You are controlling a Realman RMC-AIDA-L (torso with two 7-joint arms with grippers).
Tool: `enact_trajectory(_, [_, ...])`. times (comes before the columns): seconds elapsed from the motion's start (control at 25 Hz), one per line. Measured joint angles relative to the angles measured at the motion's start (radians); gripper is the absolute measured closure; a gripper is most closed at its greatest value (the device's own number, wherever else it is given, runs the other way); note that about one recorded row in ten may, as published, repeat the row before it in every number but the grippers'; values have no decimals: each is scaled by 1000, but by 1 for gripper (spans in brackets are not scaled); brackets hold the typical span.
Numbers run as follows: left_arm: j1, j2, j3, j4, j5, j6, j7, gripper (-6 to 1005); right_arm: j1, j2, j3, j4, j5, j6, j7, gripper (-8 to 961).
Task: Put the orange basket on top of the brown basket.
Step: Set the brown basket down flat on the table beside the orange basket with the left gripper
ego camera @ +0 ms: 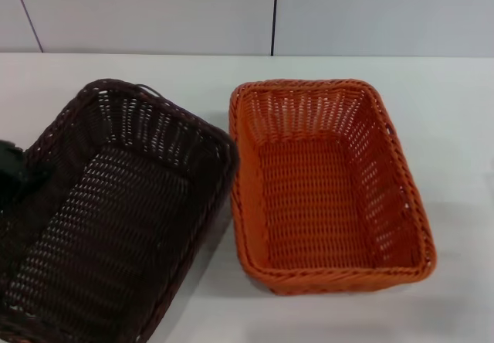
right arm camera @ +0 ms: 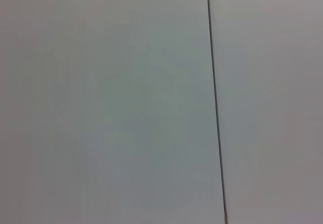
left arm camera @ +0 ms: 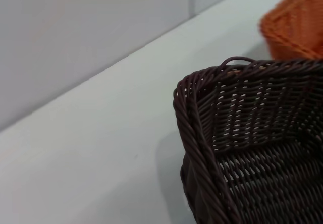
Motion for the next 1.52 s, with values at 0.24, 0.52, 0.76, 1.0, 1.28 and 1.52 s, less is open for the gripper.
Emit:
enact_trajectory(0.24, [-77, 0, -38, 14, 0, -86, 157, 774, -19, 0, -23, -8, 0, 40, 0, 132])
enact_trajectory(0.52, [-211, 1, -26, 119, 73, -123, 357, 776, -41, 0, -44, -11, 2, 79, 0, 132])
enact_trajectory(0.76, [-272, 0, -13, 202, 87, -98, 449, 775, -46, 0, -59, -14, 4, 86, 0, 132])
enact_trajectory(1.0, [-326, -3, 9, 270, 72, -57, 502, 772, -39, 0, -62, -22, 1, 86, 0, 132])
enact_trajectory(1.28, [-364, -3, 85, 335, 58, 33, 512, 769, -34, 0, -67, -23, 0, 86, 0, 132])
enact_trajectory(1.52, [-402, -4, 94, 385, 25, 73, 529, 766, -32, 0, -69, -23, 0, 86, 0, 132])
